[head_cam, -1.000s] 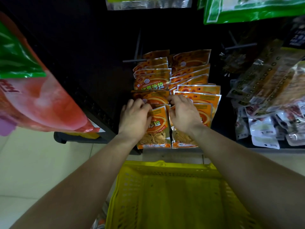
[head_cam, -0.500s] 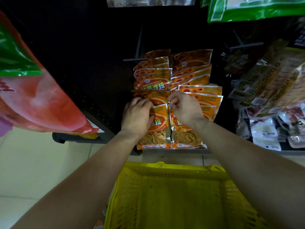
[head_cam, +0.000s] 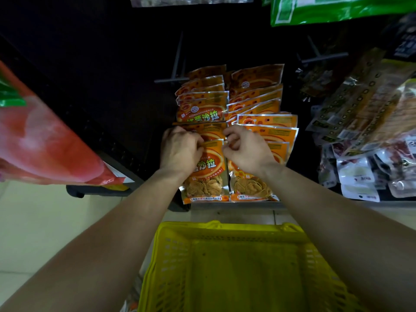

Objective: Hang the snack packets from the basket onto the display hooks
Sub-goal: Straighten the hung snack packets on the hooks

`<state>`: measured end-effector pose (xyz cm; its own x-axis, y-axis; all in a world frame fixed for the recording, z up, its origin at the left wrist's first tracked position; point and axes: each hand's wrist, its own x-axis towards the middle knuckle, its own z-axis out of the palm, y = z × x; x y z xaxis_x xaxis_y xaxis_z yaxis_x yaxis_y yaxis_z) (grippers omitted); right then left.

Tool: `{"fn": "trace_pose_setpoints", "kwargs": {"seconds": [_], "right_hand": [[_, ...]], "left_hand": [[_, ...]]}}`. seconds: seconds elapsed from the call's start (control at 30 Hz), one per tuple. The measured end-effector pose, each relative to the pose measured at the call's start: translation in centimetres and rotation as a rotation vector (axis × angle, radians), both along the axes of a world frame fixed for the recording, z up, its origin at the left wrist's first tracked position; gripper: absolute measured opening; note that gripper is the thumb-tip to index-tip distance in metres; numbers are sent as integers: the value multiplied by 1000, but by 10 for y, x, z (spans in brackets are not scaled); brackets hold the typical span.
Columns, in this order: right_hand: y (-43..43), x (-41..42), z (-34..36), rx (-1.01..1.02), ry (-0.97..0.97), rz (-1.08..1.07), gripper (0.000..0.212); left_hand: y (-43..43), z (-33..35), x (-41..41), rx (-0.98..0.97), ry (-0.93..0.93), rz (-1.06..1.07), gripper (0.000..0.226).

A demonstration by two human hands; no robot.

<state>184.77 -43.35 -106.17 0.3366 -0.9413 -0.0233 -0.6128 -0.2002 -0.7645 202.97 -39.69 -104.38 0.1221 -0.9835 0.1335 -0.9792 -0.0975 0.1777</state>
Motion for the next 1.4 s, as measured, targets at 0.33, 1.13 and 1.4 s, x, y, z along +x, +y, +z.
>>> {"fn": "trace_pose_setpoints", "kwargs": {"seconds": [0.33, 1.13, 1.4], "right_hand": [[0, 3, -6, -36, 102, 35, 52], [68, 49, -73, 158, 448, 525, 77], [53, 48, -81, 138, 477, 503, 78]], "left_hand": [[-3, 0, 1, -77, 3, 4, 23], [1, -12, 2, -69, 13, -13, 28], [-5, -20, 4, -130, 45, 8, 31]]}}
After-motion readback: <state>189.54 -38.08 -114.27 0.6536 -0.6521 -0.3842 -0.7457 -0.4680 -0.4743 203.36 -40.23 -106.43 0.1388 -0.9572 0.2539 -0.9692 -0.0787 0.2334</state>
